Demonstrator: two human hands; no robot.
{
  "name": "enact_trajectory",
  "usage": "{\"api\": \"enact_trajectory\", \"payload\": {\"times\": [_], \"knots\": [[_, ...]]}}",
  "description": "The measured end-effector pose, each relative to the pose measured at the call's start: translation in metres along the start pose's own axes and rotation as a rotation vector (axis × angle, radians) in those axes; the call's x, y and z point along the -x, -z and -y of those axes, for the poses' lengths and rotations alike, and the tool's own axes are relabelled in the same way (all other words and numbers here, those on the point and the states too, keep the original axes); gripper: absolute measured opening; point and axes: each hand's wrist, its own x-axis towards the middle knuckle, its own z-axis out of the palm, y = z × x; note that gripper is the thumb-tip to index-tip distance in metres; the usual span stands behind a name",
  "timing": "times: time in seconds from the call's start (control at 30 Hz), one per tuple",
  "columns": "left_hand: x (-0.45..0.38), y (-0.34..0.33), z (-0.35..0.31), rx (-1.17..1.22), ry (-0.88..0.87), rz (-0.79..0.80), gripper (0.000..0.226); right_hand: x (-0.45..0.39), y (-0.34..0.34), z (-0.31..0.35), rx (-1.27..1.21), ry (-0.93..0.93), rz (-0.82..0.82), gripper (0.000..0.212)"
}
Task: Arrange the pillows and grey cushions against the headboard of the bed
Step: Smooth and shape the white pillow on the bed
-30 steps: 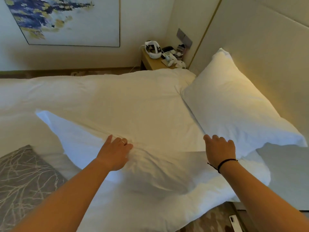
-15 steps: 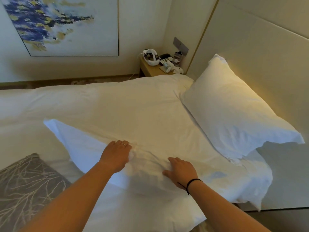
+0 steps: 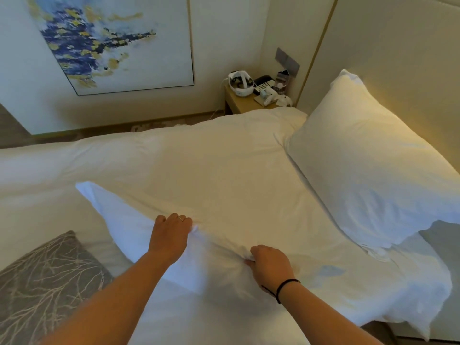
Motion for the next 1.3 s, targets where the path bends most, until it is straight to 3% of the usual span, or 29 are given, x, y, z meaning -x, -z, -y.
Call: {"api": "enact_trajectory", "payload": {"times": [0.27, 0.43, 0.53, 0.6, 0.7, 0.8, 0.9, 1.03, 1.17, 1.3], "knots": [[-0.105, 0.092, -0.066, 0.003, -0.043, -0.106, 0.019, -0.019, 0.093, -0.084, -0.286, 0.032, -0.170, 0.039], [-0.217, 0.174, -0.165, -0.007, -0.230, -0.256, 0.021, -0.029, 0.180, -0.163, -0.433, -0.030, -0.397, 0.039], [-0.279, 0.193, -0.241, 0.084, -0.241, -0.310, 0.023, -0.047, 0.204, -0.215, -0.486, -0.132, -0.541, 0.044], [-0.306, 0.182, -0.293, 0.137, -0.202, -0.198, 0.036, -0.075, 0.204, -0.255, -0.461, -0.229, -0.580, 0.042], [-0.305, 0.134, -0.365, 0.404, -0.125, 0.214, 0.081, -0.118, 0.183, -0.323, -0.397, -0.467, -0.403, 0.019], [-0.266, 0.062, -0.404, 0.649, 0.001, 0.495, 0.087, -0.125, 0.138, -0.371, -0.218, -0.482, -0.182, 0.059], [-0.231, 0.012, -0.403, 0.656, 0.061, 0.606, 0.081, -0.114, 0.100, -0.393, -0.096, -0.390, -0.198, 0.070], [-0.216, -0.003, -0.374, 0.640, 0.110, 0.549, 0.066, -0.103, 0.095, -0.397, -0.081, -0.403, -0.218, 0.072], [-0.202, 0.010, -0.336, 0.701, 0.179, 0.482, 0.036, -0.102, 0.105, -0.364, -0.081, -0.397, -0.256, 0.069], [-0.167, 0.018, -0.288, 0.718, 0.267, 0.414, 0.025, -0.104, 0.102, -0.300, -0.173, -0.207, -0.178, 0.060]]}}
